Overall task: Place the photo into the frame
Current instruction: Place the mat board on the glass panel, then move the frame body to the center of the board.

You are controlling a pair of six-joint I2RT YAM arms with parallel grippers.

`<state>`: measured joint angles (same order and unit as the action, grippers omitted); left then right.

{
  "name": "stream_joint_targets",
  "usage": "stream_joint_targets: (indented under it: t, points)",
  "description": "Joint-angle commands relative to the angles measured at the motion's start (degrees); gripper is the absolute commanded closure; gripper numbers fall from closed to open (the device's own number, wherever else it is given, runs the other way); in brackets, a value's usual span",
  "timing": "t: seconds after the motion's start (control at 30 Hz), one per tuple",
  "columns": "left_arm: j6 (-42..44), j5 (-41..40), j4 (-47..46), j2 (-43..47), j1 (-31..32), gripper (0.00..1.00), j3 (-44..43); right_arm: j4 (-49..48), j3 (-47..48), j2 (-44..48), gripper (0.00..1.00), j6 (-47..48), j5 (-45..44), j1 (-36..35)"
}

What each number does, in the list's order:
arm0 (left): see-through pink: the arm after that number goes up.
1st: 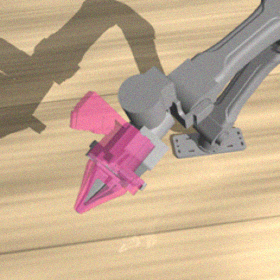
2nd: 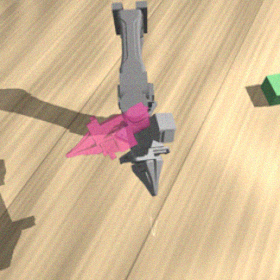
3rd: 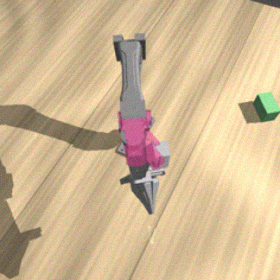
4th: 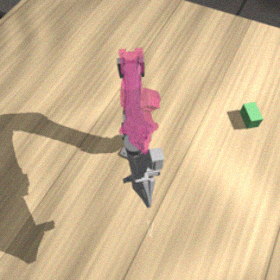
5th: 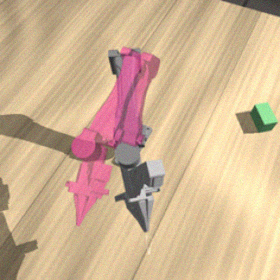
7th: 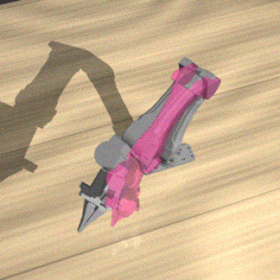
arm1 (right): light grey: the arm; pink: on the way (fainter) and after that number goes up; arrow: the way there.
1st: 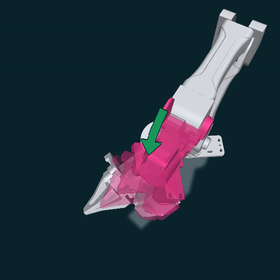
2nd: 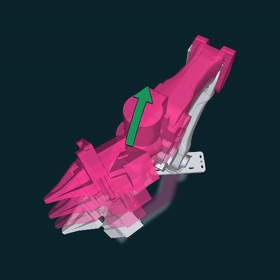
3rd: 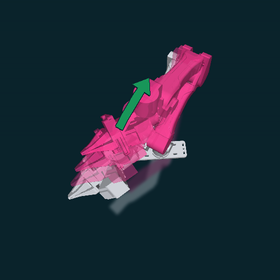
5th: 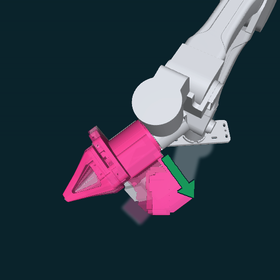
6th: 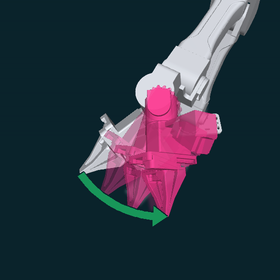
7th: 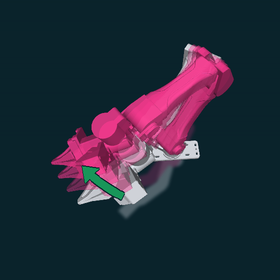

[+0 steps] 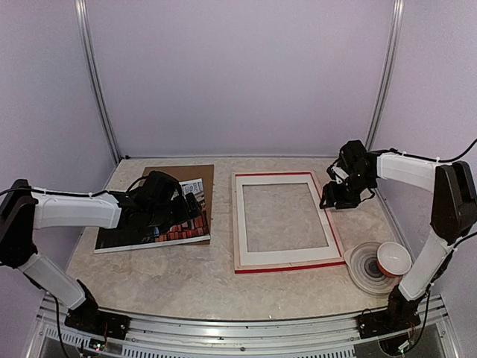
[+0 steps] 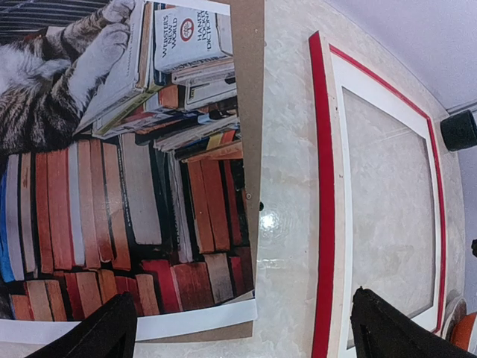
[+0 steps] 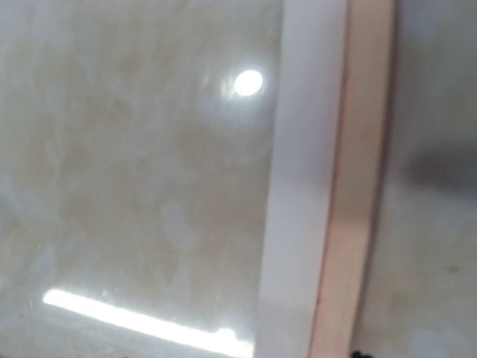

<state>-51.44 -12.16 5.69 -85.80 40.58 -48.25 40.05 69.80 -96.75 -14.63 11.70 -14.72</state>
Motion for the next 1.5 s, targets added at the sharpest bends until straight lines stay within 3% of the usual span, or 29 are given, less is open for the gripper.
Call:
stream_joint_targets:
  t: [0.0,0.27,0.73,1.3,1.4,1.47]
  points:
    - [-0.3,-0.73,0.02,-0.89,0.38,0.01,-0.09,3.48,2.45,-1.41,0.35,1.75,-4.07,-0.4]
    - [-0.49,-2.62,1.51,-0.19,0.3,0.01,-0.07,-1.17,1.12,-7.37,0.33,1.39,-6.63,-0.4]
    - [-0.49,-4.33,2.23,2.2,-0.19,0.01,1.55,-12.41,-2.46,-10.85,0.32,-2.22,4.85,-1.4]
    - [1.19,-5.93,5.17,4.44,-5.95,0.01,1.68,-13.91,-0.85,-11.78,0.31,-2.93,4.89,-4.76]
    - [1.31,-6.91,6.25,5.63,-7.28,0.01,2.55,-13.07,0.1,-11.48,0.28,-2.64,4.13,-5.03]
    - [1.43,-7.4,6.69,6.56,-8.23,0.01,3.2,-12.22,0.09,-10.0,0.15,-2.18,1.63,-5.05]
